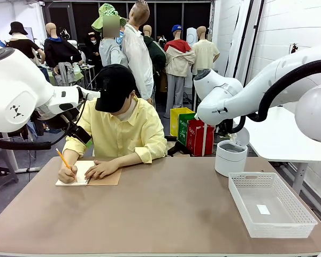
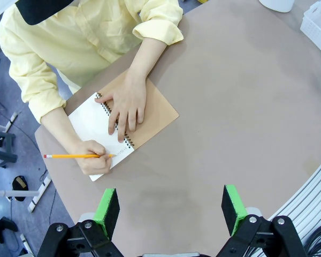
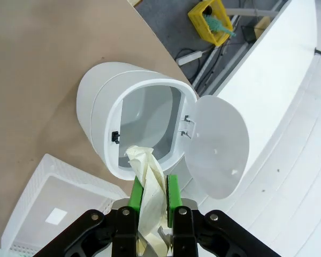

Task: Sort the paper based on its condition.
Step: If a person hands you a paper, place it in the Organizing basket , and if it's crumpled, put it in the Trash can.

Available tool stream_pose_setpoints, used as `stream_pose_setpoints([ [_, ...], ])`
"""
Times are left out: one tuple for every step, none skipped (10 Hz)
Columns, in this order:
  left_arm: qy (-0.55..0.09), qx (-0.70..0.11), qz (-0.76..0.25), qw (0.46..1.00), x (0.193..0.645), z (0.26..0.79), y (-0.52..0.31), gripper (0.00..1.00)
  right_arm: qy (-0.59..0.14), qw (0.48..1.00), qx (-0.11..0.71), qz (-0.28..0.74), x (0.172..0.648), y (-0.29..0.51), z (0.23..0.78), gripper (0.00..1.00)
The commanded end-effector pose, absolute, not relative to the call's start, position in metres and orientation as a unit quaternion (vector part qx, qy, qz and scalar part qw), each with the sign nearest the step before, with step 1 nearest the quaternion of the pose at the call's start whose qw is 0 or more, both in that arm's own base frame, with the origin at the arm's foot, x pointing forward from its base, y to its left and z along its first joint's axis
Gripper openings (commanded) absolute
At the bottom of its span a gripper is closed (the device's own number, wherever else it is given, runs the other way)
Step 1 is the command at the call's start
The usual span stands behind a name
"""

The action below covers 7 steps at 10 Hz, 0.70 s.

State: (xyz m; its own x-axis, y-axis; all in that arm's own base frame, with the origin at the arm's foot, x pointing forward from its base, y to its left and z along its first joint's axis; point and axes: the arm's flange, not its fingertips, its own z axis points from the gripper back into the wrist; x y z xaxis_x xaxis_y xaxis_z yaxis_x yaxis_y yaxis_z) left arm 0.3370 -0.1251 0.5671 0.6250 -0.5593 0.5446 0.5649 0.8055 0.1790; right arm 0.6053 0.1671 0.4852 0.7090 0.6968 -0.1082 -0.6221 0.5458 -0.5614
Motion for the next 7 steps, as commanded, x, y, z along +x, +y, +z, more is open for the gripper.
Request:
stream_pose_setpoints([
  [-0.301,-0.004,-0.312,0.901,0.337,0.568,-0.124,1.00,-0.063,0.875,-0.294,0.379,0.605,0.166,0.486,0.22],
  [-0.301,-0.004,-0.312,0.901,0.337,0.568,-0.124,1.00,-0.063,0.875,-0.294,0.379,0.605,0.166,0.486,0.22],
  [-0.301,-0.004,-0.312,0.901,0.337,0.568,-0.124,1.00,-0.063,0.875,-0.294,0.379,0.605,0.166,0.486,0.22],
  [-0.301,-0.004,-0.312,0.901,0.337,0.568,-0.124,1.00,-0.064,0.877,-0.293,0.377,0.605,0.167,0.485,0.22],
  [-0.301,-0.004,-0.312,0.901,0.337,0.568,-0.124,1.00,-0.075,0.875,-0.300,0.373,0.608,0.164,0.480,0.22],
  [-0.301,-0.004,-0.312,0.901,0.337,0.568,-0.124,1.00,-0.082,0.872,-0.305,0.374,0.610,0.162,0.475,0.22],
  [-0.301,-0.004,-0.312,0.901,0.337,0.568,-0.124,1.00,-0.089,0.869,-0.312,0.374,0.613,0.158,0.468,0.22],
])
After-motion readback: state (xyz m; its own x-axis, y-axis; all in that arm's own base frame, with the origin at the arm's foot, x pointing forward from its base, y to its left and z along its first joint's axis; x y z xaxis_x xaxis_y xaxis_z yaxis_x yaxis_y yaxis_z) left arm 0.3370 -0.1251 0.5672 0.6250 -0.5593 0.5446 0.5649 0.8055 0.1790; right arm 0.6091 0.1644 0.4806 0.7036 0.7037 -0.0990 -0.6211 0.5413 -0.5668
